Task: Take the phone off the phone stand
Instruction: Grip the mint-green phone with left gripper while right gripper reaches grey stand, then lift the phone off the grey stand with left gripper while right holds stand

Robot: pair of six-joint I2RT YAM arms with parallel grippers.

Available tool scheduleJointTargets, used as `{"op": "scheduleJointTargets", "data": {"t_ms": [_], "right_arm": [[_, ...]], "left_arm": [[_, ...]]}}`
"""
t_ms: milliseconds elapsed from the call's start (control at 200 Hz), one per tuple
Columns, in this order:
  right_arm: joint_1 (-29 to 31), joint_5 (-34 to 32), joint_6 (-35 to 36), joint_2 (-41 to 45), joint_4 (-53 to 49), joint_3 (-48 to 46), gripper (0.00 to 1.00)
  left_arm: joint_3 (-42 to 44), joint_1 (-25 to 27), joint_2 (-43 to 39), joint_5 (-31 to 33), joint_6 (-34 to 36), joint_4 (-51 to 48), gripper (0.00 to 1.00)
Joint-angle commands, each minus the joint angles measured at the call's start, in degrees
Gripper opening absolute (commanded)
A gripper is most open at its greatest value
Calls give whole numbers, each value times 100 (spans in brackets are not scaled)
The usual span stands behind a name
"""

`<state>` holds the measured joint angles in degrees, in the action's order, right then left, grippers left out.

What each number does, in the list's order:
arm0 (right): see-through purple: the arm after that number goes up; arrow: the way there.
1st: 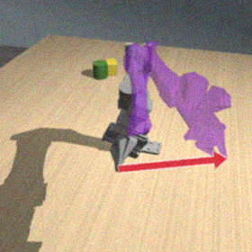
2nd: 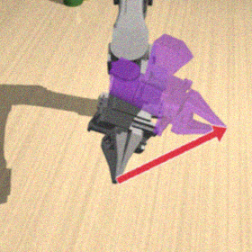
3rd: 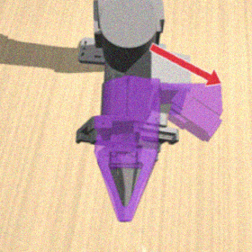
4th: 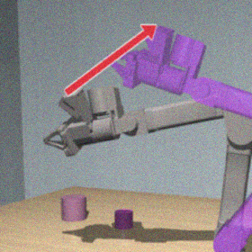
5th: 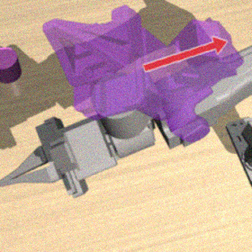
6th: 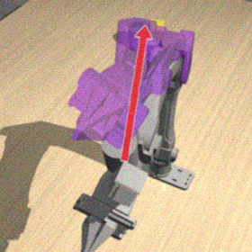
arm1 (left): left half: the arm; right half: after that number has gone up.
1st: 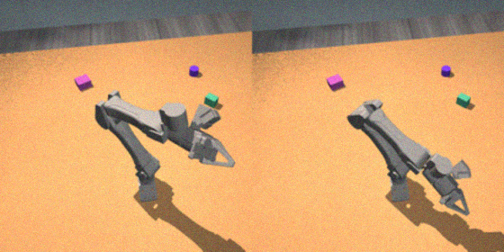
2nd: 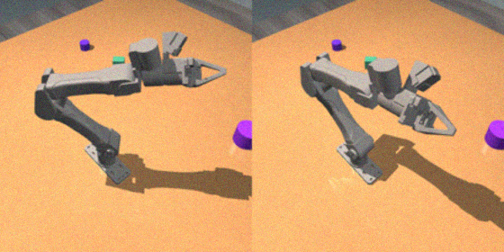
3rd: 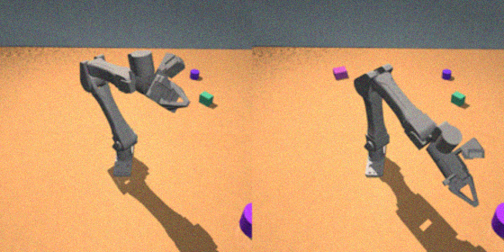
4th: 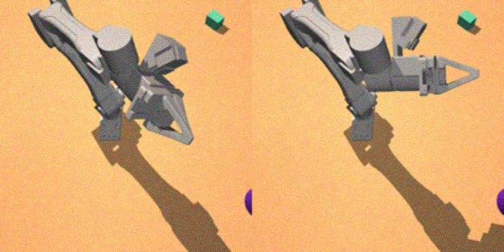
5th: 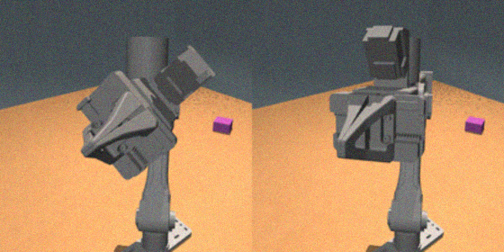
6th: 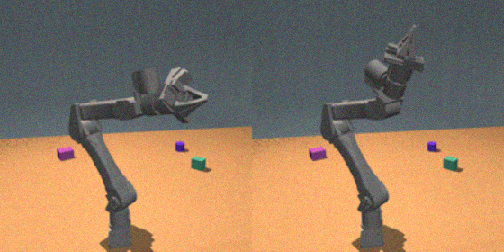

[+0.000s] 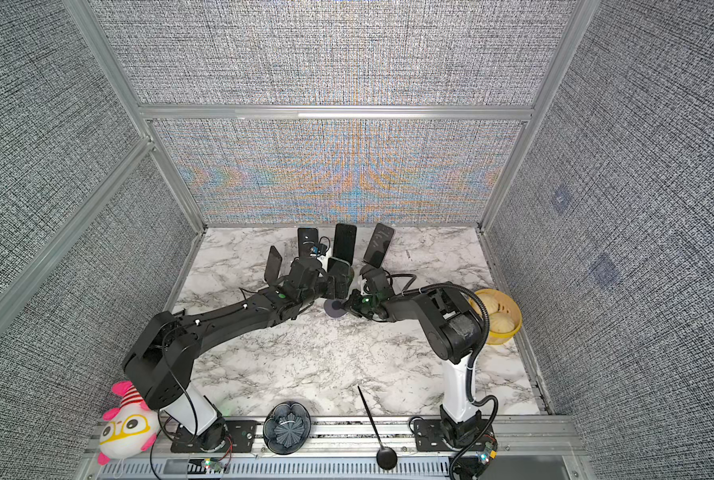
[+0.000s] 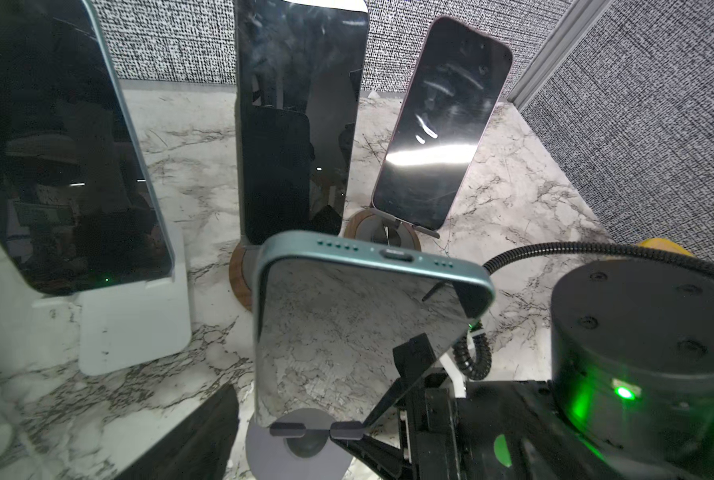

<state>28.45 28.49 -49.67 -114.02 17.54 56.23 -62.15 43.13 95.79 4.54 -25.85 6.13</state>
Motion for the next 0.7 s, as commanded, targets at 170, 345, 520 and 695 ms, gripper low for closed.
{"op": "scheduleJointTargets", "data": {"t_ms": [170,345,520,695], "right_arm": [[12,-168,-20,-116,-347,-33,0],[12,-177,-17,-121,-333,-42,0],[9,-160,-30,-133,-305,-46,0],[16,-134,-26,-164,-289,-47,0]], "left_arm": [[-212,-2,247,40,329,-50,99],[-289,-7,367,63,359,-112,98],[-350,-17,493,109,363,-138,97],[-392,-59,586,100,394,-138,94]]}}
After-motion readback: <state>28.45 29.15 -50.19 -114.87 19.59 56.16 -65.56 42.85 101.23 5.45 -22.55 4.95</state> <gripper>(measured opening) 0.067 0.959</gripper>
